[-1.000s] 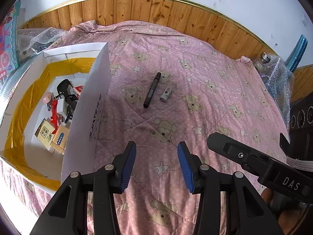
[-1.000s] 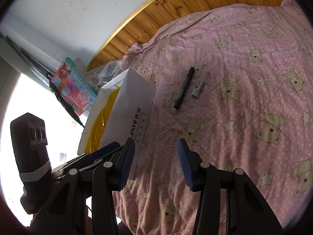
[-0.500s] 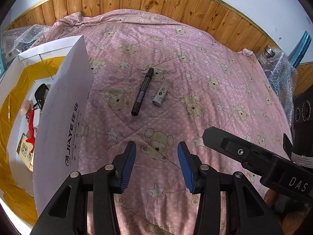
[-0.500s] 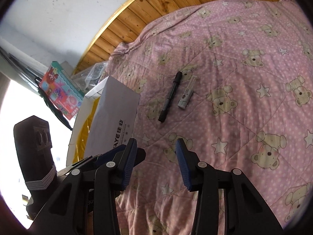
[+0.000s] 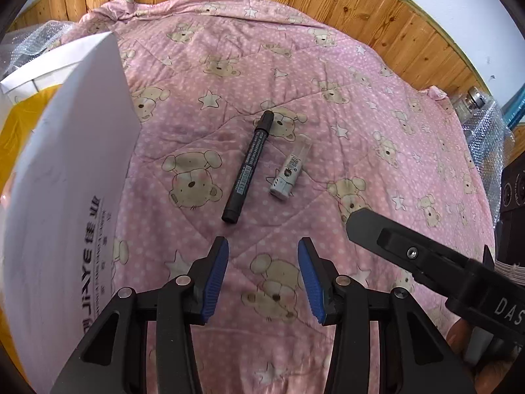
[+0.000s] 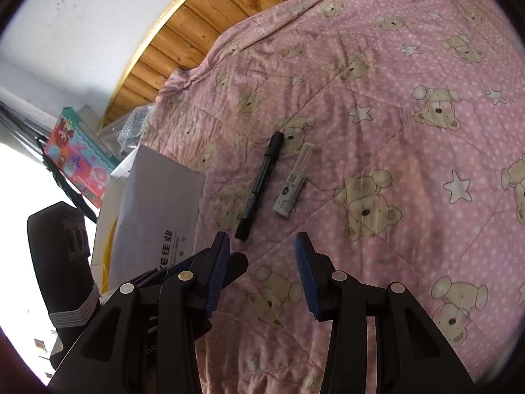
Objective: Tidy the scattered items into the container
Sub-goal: 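Grasp the black marker with the left tool while the right grasps the clear tube, then carry the black marker and clear tube over the white box with both tools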
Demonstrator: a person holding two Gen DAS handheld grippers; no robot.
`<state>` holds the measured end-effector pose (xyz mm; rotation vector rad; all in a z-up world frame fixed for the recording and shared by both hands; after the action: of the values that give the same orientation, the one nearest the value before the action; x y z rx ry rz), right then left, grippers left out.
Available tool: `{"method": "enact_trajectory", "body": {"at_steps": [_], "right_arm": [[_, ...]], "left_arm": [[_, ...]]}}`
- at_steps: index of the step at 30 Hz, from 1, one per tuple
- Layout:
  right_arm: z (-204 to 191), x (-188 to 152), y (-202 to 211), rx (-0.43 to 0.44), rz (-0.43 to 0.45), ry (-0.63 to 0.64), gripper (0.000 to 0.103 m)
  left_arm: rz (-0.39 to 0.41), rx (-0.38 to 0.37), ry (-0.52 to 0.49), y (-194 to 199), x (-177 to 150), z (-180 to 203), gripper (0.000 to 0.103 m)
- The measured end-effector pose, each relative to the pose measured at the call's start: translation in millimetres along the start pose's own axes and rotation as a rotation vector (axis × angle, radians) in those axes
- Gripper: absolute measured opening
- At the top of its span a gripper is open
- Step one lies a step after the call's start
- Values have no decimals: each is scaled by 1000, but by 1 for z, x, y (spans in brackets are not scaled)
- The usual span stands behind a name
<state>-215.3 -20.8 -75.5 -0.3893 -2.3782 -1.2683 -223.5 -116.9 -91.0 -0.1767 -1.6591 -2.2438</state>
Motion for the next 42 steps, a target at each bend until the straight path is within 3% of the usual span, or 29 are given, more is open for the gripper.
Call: {"method": "enact_trajectory", "body": {"at_steps": [11, 15, 17, 19, 20, 24, 42], "right_arm": [[32, 33, -58, -107, -67, 23, 44], [40, 36, -81, -151, -107, 53, 36], [40, 41, -85, -190, -97, 98, 31], [39, 44, -89, -218, -93, 142, 27], [38, 45, -91, -228, -91, 170, 25], [38, 46, -84, -214, -74, 177, 15], [-2, 36, -8, -174, 33, 151, 15]], "left_arm": [[-8, 20, 31, -49, 31, -11, 46], [11, 11, 5, -55, 38, -8, 45], [18, 9, -18, -57, 39, -6, 37], [34, 26, -44, -57, 40, -5, 19], [38, 24, -46, -57, 40, -5, 18], [44, -19, -15, -51, 44, -7, 14], [115, -102, -10, 24, 30, 4, 14]]}}
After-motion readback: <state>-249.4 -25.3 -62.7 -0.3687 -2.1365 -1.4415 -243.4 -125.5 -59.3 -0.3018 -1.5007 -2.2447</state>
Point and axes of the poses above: each gripper's, at about its wrist camera, not at the fingertips, and y roughly against the way its jaws point, z to its right, x to its top, the point moved 9 cm from there along -y, roughly the way its jaws point, and after that the axes turned 14 degrees about y, right-handed, at the moved point
